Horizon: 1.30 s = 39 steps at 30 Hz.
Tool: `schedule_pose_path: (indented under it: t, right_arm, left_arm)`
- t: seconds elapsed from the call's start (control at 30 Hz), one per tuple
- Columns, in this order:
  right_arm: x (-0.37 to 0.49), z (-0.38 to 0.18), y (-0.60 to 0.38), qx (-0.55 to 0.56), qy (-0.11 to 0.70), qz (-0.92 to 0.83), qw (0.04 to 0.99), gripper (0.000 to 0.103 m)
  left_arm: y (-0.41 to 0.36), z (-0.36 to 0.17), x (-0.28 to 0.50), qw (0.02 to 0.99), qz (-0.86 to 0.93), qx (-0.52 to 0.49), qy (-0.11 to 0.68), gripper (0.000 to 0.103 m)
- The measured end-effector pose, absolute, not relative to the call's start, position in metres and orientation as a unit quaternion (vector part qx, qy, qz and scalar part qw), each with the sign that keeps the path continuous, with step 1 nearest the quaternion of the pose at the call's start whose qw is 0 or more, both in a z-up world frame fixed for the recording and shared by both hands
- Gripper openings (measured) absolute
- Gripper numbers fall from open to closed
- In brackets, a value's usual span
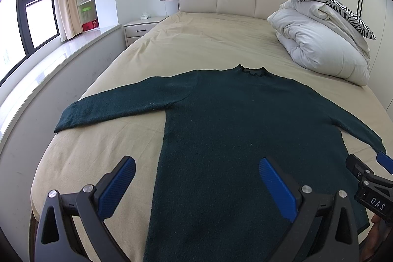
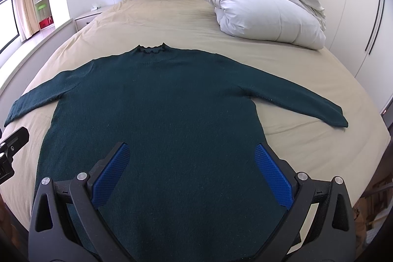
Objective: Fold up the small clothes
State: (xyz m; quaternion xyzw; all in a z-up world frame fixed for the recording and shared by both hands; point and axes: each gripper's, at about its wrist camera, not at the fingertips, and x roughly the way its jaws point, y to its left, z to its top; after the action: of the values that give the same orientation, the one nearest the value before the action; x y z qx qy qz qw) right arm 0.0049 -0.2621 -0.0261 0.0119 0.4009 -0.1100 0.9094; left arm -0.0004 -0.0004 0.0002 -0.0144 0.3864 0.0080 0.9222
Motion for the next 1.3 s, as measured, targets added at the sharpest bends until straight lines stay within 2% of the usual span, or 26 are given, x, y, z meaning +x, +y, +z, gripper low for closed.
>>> schedule_pose_path:
  t: [1.3]
  right_arm:
    - [0.0106,-0.0329,-0.2624,0.009,0.413,-0.109,0.904,0.103]
  left_arm:
    - [0.0004,-0.007,0.0024,0.921,0.01,-0.015,0.39,0.103]
